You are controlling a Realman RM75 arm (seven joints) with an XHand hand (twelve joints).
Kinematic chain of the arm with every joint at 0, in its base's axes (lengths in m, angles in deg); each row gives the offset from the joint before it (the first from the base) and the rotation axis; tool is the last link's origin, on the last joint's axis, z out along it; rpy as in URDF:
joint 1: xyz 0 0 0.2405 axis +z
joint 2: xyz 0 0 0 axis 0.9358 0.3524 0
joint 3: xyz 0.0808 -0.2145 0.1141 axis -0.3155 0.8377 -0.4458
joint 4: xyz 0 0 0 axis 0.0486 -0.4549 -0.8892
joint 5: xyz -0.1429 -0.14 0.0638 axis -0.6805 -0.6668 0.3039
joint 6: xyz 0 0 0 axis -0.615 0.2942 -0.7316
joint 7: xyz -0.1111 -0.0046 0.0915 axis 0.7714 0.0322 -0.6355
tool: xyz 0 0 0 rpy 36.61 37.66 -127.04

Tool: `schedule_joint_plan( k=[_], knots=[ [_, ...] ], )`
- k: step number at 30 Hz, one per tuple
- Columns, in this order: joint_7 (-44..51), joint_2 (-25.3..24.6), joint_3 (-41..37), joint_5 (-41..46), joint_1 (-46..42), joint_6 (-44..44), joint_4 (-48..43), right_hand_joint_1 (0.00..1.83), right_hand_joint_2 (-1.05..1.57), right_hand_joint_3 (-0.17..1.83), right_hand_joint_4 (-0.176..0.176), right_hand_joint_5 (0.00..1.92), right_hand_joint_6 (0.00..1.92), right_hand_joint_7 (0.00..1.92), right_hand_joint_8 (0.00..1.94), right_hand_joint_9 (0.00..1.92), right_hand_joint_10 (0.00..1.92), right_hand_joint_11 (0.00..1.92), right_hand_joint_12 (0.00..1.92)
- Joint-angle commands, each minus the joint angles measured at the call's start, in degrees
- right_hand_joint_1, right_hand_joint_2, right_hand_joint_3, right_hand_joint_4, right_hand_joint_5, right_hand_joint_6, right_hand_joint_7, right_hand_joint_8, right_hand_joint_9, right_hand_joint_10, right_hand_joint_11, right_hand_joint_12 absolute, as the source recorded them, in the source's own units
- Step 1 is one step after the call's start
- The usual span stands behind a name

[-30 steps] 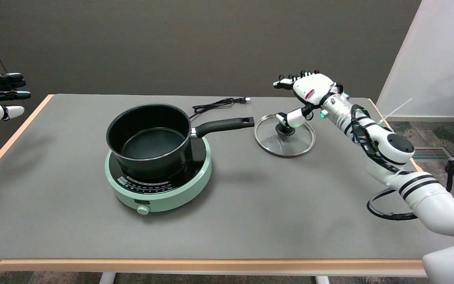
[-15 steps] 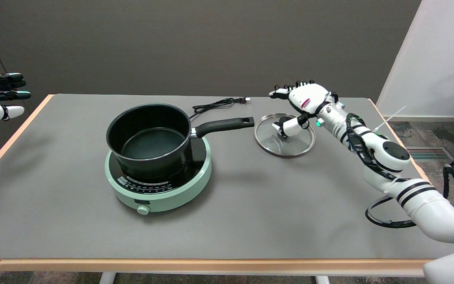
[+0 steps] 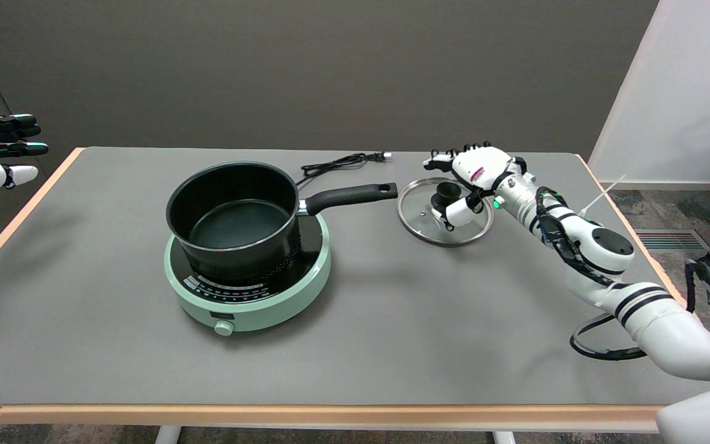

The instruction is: Pick up the pot lid.

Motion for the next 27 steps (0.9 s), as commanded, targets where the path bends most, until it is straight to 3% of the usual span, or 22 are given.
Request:
schedule_joint_plan(
  k=[1, 12, 27],
  knots=[
    [-0.28, -0.39, 0.45, -0.1, 2.23, 0.09, 4.93, 0.73, 0.52, 0.96, 0.134, 0.4, 0.17, 0.55, 0.19, 0.59, 0.36, 0.4, 0.72],
    [-0.28, -0.31, 0.05, -4.26, 3.03, -0.47, 4.52, 0.76, 0.59, 0.93, 0.176, 0.57, 0.29, 0.65, 0.21, 0.66, 0.41, 0.42, 0.73],
    [-0.36, 0.49, 1.1, -4.33, 3.84, -1.27, 4.21, 0.8, 0.63, 0.89, 0.176, 0.61, 0.36, 0.75, 0.3, 0.72, 0.54, 0.47, 0.79]
  ],
)
